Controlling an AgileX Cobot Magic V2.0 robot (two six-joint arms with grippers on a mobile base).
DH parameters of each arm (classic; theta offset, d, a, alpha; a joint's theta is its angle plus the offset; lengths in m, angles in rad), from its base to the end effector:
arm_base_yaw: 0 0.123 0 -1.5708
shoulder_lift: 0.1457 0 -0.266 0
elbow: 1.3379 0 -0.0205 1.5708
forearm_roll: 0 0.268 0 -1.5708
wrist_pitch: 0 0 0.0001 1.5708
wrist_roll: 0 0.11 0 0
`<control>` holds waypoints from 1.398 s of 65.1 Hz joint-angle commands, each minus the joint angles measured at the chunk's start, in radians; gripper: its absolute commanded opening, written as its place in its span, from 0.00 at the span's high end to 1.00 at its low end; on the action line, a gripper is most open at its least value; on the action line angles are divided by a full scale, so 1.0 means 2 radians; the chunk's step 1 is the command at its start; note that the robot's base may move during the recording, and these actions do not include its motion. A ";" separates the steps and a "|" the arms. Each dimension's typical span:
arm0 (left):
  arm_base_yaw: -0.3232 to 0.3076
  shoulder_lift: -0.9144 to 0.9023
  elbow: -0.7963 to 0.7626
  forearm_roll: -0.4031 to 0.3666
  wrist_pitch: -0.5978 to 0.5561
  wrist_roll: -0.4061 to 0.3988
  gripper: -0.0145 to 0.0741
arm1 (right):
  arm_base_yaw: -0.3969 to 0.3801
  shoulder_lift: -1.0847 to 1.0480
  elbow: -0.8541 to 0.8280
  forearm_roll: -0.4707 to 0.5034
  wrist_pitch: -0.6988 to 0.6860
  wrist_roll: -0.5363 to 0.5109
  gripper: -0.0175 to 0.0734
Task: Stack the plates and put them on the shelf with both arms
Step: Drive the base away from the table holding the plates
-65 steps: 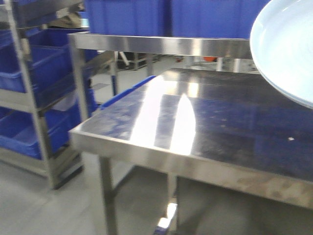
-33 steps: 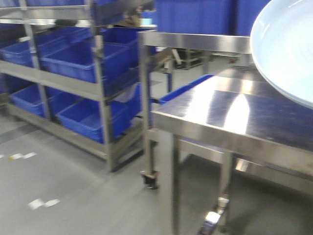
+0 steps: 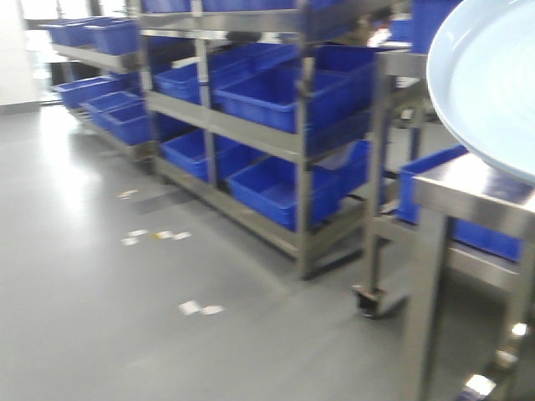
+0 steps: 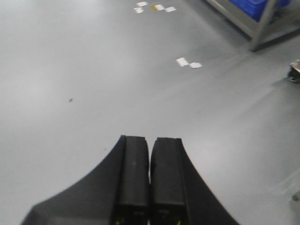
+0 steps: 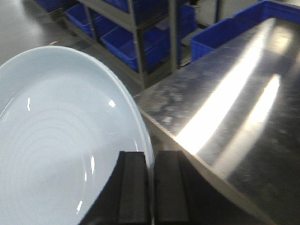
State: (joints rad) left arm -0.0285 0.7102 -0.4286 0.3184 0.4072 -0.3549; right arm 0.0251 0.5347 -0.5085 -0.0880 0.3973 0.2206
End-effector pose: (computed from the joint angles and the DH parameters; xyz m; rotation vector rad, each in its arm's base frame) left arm 0.1839 0.0084 0.2320 -0.1069 2.1474 0.0818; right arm 0.1633 0.0003 0.2909 0.1319 1.9017 0.0790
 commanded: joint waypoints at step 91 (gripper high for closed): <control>0.001 -0.001 -0.014 0.005 -0.032 -0.004 0.74 | -0.002 0.000 -0.015 -0.004 -0.048 -0.002 0.75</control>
State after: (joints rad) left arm -0.0285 0.7102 -0.4286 0.3184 0.4072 -0.3549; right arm 0.0251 0.5347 -0.5085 -0.0880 0.3973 0.2206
